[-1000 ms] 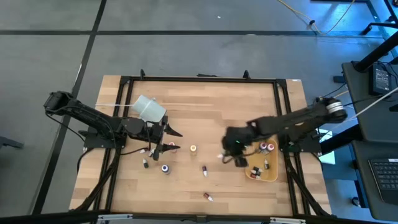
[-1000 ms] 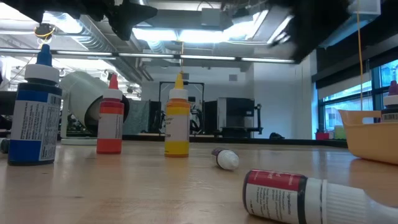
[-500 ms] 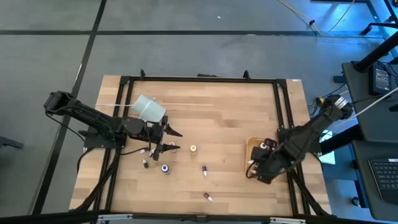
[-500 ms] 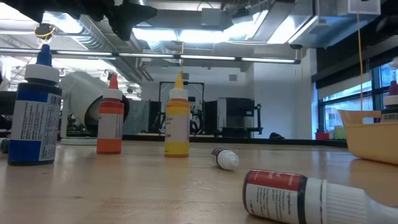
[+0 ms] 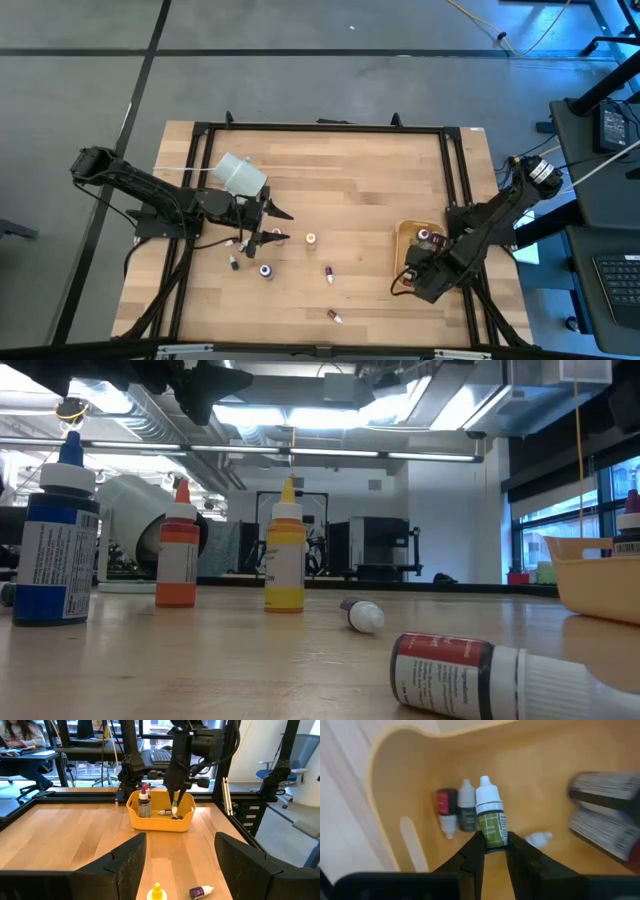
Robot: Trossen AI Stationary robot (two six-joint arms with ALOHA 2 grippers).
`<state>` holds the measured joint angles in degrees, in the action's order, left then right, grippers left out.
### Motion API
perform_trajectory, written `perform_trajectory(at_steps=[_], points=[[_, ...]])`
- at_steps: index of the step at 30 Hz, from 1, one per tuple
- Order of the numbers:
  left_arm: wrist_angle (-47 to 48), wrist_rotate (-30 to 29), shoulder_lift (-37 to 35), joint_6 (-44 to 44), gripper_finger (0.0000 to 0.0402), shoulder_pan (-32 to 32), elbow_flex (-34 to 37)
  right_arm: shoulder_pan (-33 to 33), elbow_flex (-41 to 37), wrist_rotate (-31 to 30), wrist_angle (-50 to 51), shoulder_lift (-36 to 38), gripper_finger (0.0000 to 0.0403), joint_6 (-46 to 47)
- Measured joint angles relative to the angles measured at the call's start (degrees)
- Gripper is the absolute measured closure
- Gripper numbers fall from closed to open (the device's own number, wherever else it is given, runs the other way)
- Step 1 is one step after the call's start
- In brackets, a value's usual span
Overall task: Pick & Place food coloring
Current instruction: Put the small green food coloring bottle into the yellow bin
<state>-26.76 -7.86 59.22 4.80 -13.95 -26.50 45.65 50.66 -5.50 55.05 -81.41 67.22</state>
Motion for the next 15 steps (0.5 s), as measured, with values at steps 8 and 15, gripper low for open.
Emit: perform_trajectory(at_steps=[8, 15], points=[[-0.01, 0.00, 0.00, 0.01, 0.0175, 0.00, 0.00, 0.00, -5.00, 0.07, -5.87, 0.02, 0.0328, 0.11], [0.00, 0.00, 0.00, 0.00, 0.0171, 0.00, 0.01, -0.02, -6.85, 0.10, -7.31, 0.02, 0.0328, 0.19]])
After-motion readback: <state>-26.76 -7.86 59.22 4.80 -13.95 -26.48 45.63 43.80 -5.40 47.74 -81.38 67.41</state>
